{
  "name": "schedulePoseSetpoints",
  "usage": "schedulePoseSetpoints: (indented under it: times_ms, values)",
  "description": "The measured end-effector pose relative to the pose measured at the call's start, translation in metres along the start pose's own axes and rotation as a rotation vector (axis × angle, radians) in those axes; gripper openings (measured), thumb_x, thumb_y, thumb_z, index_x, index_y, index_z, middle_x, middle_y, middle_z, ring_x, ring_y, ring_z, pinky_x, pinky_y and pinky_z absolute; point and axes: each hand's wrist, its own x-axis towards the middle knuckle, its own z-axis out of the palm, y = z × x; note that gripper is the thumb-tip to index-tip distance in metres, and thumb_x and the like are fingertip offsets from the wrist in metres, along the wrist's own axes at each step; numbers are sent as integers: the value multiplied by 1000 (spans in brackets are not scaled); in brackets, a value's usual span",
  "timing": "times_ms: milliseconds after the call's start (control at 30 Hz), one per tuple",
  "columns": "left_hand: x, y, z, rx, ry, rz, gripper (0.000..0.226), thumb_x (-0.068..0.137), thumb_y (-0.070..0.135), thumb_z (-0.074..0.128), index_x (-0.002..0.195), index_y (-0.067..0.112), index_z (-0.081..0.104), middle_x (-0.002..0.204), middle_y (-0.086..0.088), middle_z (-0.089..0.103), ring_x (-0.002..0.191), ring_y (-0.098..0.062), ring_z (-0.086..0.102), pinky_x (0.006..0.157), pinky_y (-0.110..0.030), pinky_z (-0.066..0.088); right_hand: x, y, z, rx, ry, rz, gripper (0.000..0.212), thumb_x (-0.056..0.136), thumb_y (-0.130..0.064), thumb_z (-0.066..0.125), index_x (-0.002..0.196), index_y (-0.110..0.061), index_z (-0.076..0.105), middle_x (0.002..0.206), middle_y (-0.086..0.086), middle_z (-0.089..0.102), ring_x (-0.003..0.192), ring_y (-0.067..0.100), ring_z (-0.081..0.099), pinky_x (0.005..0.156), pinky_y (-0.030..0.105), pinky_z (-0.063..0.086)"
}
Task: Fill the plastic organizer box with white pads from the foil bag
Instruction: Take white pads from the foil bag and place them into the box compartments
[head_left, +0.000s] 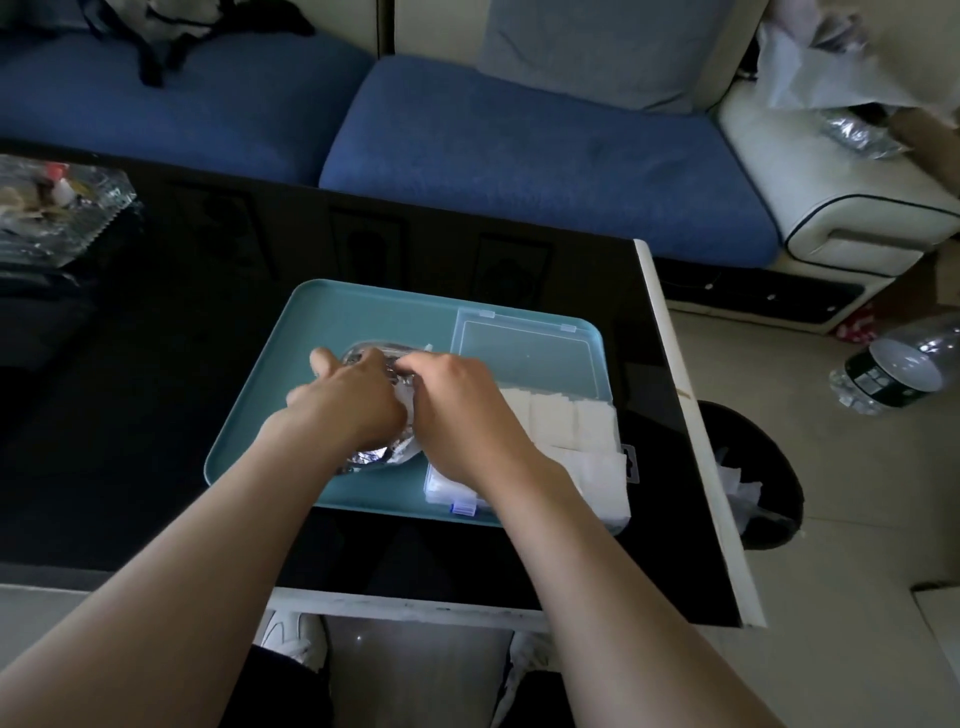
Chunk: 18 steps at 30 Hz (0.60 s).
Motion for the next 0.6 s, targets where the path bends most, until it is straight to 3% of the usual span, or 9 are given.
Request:
schedulePoseSetpoints:
  times_ms: [100,200,300,400,467,600]
  values:
    - [2,-5,-3,-17,4,46,56,102,44,51,151,21,38,133,-18,32,98,-49,63,93,-55,57,8,2,6,-74,-33,54,31,94,3,49,111,-9,72,99,11,71,86,29,65,67,35,51]
    - [4,-12,-8,-53,63,113,51,93,37,68,137,19,51,136,-20,41,106,-46,60,90,-48,54,12,-2,12,-187,-150,74,37,84,9,49,114,-6,65,110,19,68,95,40,65,71,40,50]
    - [5,-16,-10,-94,118,196,53,82,31,69,131,19,55,129,-16,44,111,-45,58,89,-49,55,14,-5,14,-243,-237,83,48,83,6,55,128,-9,59,122,20,66,104,43,64,76,42,51]
    - [5,-17,-14,-135,130,230,62,86,15,70,144,16,50,135,-15,35,110,-45,58,97,-54,54,19,-6,16,-185,-130,87,51,83,7,64,131,-9,62,122,15,69,108,39,65,85,47,57]
    - [6,-17,-16,-179,147,243,73,85,12,73,152,15,43,141,-13,30,115,-45,55,99,-54,53,23,-5,18,-159,-50,113,41,82,10,65,119,-7,67,114,15,70,104,36,66,84,47,58]
    - [7,-22,-21,-234,219,319,95,75,12,87,156,22,40,144,-8,31,119,-35,54,99,-41,53,29,-5,20,-144,-3,147,26,85,1,66,109,-8,69,106,11,71,99,34,65,80,45,56]
